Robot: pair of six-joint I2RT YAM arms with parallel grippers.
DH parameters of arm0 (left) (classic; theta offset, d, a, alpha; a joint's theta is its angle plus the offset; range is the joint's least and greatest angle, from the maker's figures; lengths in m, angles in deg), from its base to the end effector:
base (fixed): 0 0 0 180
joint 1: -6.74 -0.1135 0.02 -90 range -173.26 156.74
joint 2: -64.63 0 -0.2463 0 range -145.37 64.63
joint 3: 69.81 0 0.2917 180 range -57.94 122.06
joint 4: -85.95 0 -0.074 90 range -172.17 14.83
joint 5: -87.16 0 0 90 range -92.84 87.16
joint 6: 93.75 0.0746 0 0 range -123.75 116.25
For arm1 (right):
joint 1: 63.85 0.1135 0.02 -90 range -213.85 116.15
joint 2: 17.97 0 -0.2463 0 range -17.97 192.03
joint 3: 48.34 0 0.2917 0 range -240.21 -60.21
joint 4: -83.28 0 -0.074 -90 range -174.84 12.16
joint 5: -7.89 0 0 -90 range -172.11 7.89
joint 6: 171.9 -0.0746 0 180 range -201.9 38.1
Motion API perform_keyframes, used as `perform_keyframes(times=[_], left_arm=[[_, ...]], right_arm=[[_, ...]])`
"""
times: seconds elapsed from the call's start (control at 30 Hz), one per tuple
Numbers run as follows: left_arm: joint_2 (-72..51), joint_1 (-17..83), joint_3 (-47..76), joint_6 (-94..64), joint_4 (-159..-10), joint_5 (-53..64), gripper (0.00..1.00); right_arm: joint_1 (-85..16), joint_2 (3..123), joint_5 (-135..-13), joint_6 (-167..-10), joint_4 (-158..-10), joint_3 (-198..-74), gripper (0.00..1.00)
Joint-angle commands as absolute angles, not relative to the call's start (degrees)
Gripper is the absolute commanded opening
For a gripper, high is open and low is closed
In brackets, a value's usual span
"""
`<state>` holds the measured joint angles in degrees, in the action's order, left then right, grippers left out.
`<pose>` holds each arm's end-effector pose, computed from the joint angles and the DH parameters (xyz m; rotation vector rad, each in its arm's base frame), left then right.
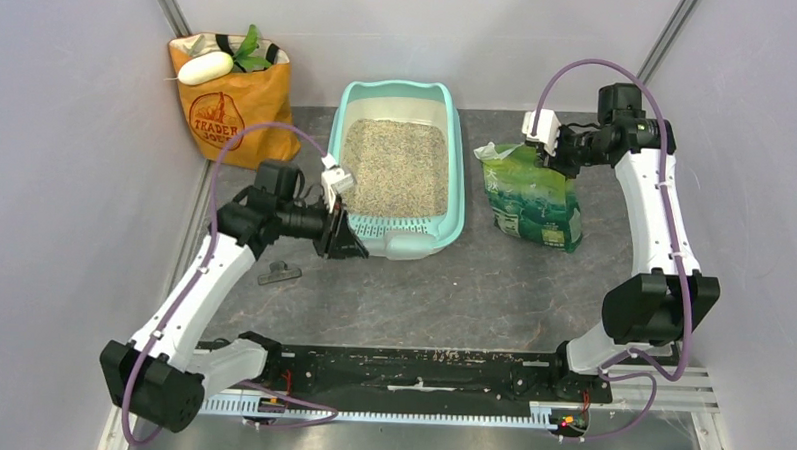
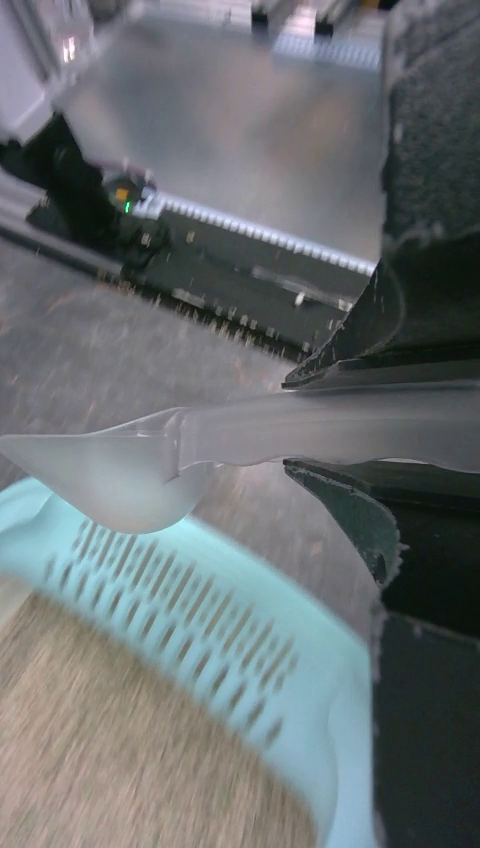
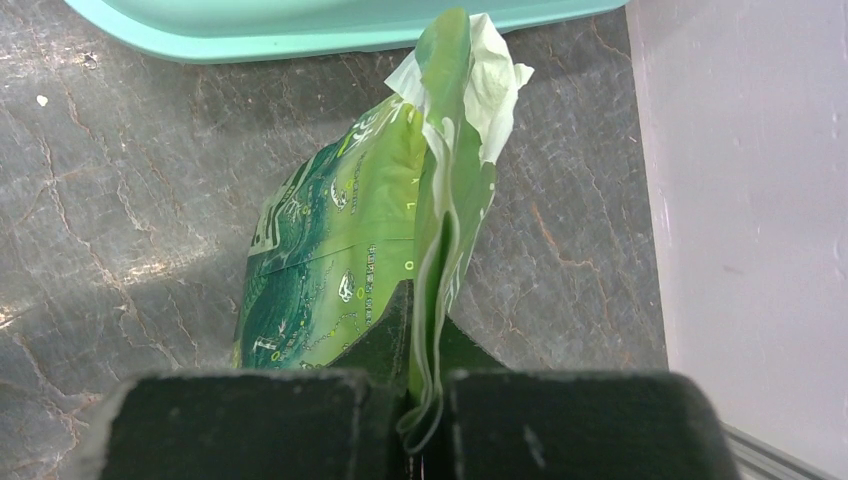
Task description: Fill the litter box with clean litter
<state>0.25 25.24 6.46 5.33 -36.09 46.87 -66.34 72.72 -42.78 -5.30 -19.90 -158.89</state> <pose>0.2510 -0.1440 0.3076 0.9348 2.0635 -1.1018 0.3708 0.0312 0.3485 -1.5608 1.6676 0.1970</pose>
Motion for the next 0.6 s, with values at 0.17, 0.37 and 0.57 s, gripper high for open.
perform_keyframes(times=[0.17,0.37,0.57], left_arm=[[7.1,24.6,-20.3,-26.5,-65.9,52.4,0.02],[4.3,20.9,-28.2,-36.4,-76.3,45.7,0.02],[-2.5,19.3,-28.7,-39.5,-74.9,40.2,0.1]], right_arm=[[-66.4,68.9,-40.6,-5.1,-20.2,-160.9,0.0],[-66.4,67.3,-41.7,-3.9,-19.9,-158.5,0.0],[-66.4,66.0,-41.4,-4.4,-20.1,-157.1,0.0]])
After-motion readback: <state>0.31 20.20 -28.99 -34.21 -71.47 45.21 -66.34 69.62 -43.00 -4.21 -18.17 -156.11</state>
